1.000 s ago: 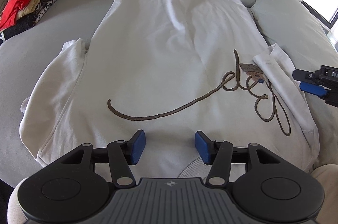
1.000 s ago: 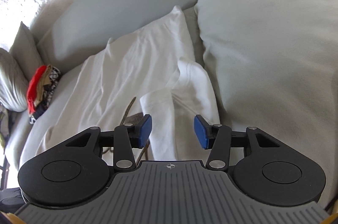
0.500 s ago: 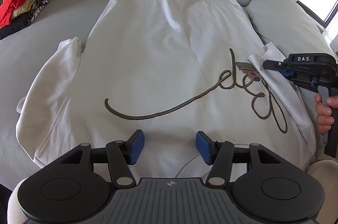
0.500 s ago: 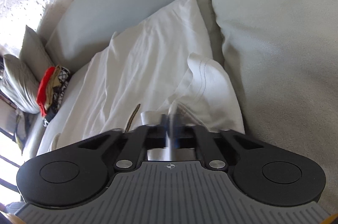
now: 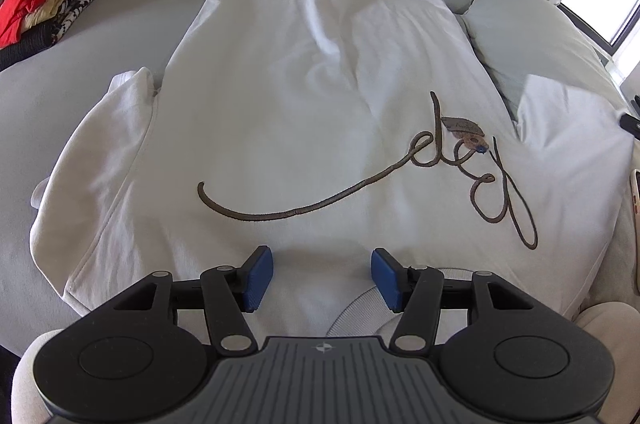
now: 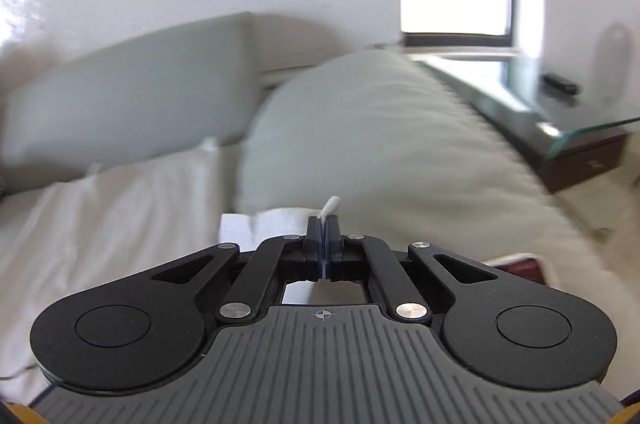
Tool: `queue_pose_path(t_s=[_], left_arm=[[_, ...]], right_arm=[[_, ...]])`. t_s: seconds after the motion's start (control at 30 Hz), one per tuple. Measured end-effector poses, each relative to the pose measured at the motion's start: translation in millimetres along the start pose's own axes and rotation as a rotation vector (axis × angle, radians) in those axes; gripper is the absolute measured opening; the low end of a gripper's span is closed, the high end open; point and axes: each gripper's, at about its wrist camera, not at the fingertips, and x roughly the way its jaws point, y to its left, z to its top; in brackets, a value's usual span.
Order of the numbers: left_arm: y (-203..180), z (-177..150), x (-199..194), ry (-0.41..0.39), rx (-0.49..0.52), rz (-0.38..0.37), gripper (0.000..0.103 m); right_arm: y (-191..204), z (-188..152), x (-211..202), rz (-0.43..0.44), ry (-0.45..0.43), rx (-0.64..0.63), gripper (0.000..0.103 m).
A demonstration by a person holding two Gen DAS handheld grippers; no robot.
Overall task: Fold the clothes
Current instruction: 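Grasp the sleeve with the right gripper and fold it across the body, then open the right gripper and release the folded sleeve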
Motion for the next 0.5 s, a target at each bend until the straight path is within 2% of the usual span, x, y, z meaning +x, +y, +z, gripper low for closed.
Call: queue_pose_path(t_s=[0.13,0.2,0.23,0.3,0.4,0.5], left_arm=[[-5.1,0.9,1.1,0.001,0.027,0.007,0.054],[-6.2,1.5,1.4,0.002,0.037,0.014,0.054],[-6.7,1.6,1.1,0.003,0.039,0.015,0.054],[-7.2,1.6,-0.9,0.003,0.040,0.016,0.054],[-7.0,1.3,-8.1,-0.017,0.026,0.018,0.054],[-9.1,0.7,-17.7,-0.064,0.024,0.037,0.054]], right_arm=[[-9.8,-11.4,21.2,-0.088,0.144,-0.002,0.000],[-8.3,-13.3,19.6,-0.101,0.154,-0.021,0.004],[-7.6,-12.7,15.7,-0.104,0.154,-0.023,0.009],[-5.4,-10.2,6.0,-0.107,0.157,-0.024,0.034],[6.8,-9.9,-14.5,-0.079,0.142,-0.050,0.035],[31.3,-14.7,-26.9,0.046,0.149,-0.124,0.035]])
